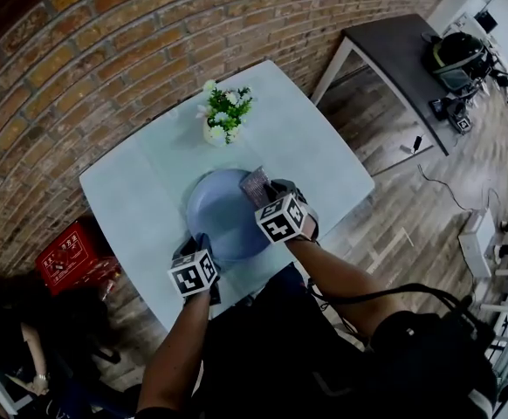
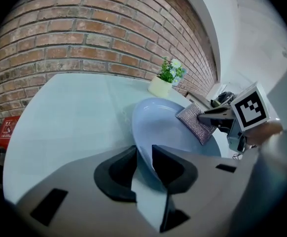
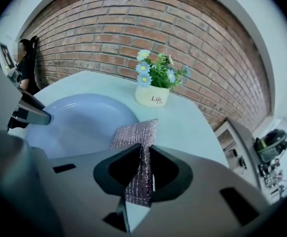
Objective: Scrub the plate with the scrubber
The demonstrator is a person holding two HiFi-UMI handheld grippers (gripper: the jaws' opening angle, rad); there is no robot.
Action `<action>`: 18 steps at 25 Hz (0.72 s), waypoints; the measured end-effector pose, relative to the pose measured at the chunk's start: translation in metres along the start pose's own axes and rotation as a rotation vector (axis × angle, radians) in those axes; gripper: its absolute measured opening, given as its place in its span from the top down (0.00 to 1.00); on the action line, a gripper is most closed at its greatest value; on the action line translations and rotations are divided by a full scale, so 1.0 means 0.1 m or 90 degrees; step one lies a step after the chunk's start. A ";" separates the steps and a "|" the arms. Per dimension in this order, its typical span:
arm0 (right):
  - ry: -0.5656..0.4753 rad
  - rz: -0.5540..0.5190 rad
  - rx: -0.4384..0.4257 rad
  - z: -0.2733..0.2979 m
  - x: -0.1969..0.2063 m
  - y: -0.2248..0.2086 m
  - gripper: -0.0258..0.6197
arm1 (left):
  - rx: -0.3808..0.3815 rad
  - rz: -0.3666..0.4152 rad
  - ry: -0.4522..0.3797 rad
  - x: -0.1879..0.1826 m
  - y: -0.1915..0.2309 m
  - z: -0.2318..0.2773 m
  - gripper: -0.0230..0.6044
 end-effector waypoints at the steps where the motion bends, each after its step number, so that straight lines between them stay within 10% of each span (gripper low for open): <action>1: 0.003 0.011 0.000 -0.02 0.03 0.00 0.85 | 0.002 0.003 0.002 0.00 0.00 0.00 0.81; 12: -0.090 0.005 -0.120 -0.32 -0.11 0.01 0.85 | -0.004 -0.008 -0.013 0.00 -0.02 -0.03 0.79; 18: -0.189 -0.160 -0.190 -0.50 -0.50 -0.08 0.86 | -0.040 -0.053 -0.040 -0.01 -0.01 -0.05 0.80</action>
Point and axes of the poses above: the fingertips, and each gripper's own axes: z forward along the fingers, y to its left, x out of its underside, the point moved 2 cm from there along -z, backward along the fingers
